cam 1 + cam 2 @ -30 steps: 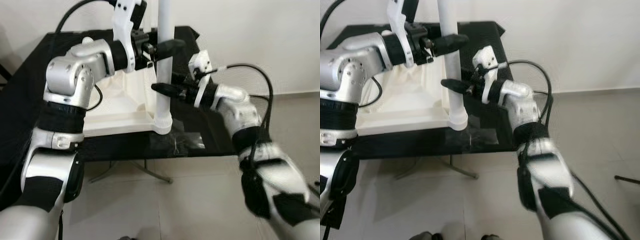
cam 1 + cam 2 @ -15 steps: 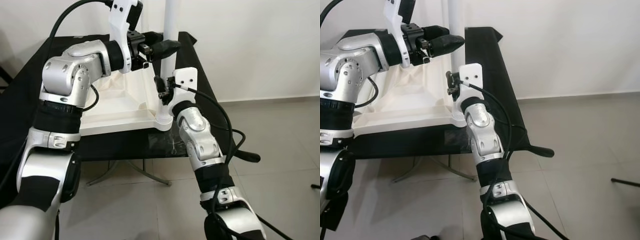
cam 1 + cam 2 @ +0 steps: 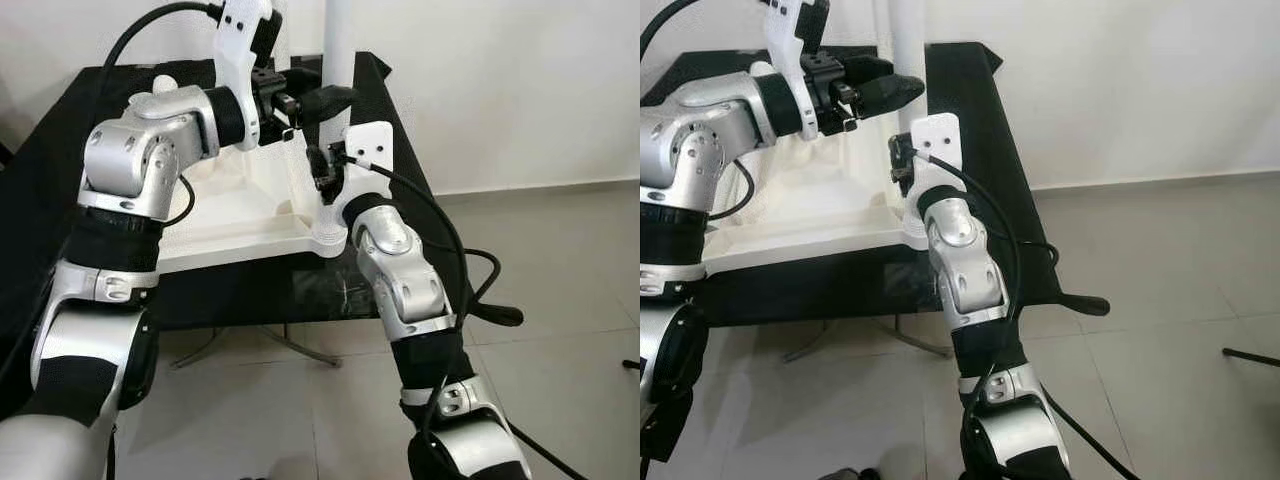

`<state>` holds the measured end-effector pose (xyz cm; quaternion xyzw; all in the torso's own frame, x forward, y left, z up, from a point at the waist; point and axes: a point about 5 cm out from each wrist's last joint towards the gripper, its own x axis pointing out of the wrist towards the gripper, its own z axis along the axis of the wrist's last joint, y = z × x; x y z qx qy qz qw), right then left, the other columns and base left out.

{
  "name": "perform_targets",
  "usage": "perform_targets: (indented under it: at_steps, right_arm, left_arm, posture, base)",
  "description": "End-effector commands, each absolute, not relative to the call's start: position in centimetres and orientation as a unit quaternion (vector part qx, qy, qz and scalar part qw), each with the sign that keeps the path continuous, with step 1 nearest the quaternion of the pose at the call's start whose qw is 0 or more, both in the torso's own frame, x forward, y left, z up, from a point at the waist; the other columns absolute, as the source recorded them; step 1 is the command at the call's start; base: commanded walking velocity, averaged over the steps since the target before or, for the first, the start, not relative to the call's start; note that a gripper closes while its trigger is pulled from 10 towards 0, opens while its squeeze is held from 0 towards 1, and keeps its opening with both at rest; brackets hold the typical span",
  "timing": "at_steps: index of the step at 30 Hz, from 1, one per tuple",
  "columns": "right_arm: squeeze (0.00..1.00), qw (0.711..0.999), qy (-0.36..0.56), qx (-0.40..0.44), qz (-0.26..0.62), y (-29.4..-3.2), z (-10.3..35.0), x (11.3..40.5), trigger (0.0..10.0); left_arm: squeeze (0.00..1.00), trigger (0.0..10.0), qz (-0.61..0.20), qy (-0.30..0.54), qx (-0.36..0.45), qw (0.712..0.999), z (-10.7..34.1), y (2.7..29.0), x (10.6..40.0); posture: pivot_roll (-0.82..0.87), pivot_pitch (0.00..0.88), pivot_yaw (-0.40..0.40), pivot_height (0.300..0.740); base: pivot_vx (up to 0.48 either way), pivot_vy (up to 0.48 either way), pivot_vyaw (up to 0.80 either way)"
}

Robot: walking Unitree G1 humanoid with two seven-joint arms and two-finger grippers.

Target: Building children table

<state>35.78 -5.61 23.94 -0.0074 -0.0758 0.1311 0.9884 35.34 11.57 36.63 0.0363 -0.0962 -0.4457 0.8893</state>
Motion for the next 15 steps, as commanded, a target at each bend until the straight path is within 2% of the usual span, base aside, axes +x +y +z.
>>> perform_targets:
  at_steps: [1,9,12,13,14,15]
  right_arm:
    - [1.0,0.989,-0.042,0.019,0.139,-5.0,22.1,35.3,10.0]
    - [1.0,0.985,-0.04,0.027,0.167,-5.0,22.8,34.9,10.0]
    - [1.0,0.978,-0.043,0.031,0.2,-4.7,23.1,35.0,10.0]
    - [0.98,0.969,-0.047,0.027,0.24,-4.6,23.4,35.1,10.0]
    - [0.0,0.954,-0.054,0.009,0.293,-5.1,24.0,35.9,10.0]
    - [0.0,0.943,-0.059,-0.004,0.326,-5.6,24.4,36.4,10.0]
  left_arm:
    - [0.0,10.0,-0.435,-0.099,0.036,0.894,36.8,12.5,35.2]
    - [0.0,10.0,-0.407,-0.115,0.027,0.906,37.5,14.4,34.6]
    - [0.0,10.0,-0.401,-0.119,0.025,0.908,37.6,14.9,34.3]
    - [0.0,10.0,-0.394,-0.121,0.023,0.911,37.6,15.2,34.1]
    - [0.0,10.0,-0.382,-0.123,0.021,0.916,37.5,15.7,33.9]
    - [0.0,10.0,-0.375,-0.124,0.02,0.919,37.3,16.1,33.8]
  posture:
    - [0.01,0.149,-0.001,0.74]
    - [0.01,0.144,-0.008,0.74]
    - [0.01,0.143,-0.008,0.74]
    - [0.02,0.141,-0.011,0.74]
    - [0.02,0.141,-0.013,0.74]
    - [0.02,0.141,-0.013,0.74]
  base:
    - [0.0,0.0,0.0]
    - [0.0,0.0,0.0]
    - [0.0,0.0,0.0]
    - [0.0,0.0,0.0]
    - [0.0,0.0,0.0]
    - [0.0,0.0,0.0]
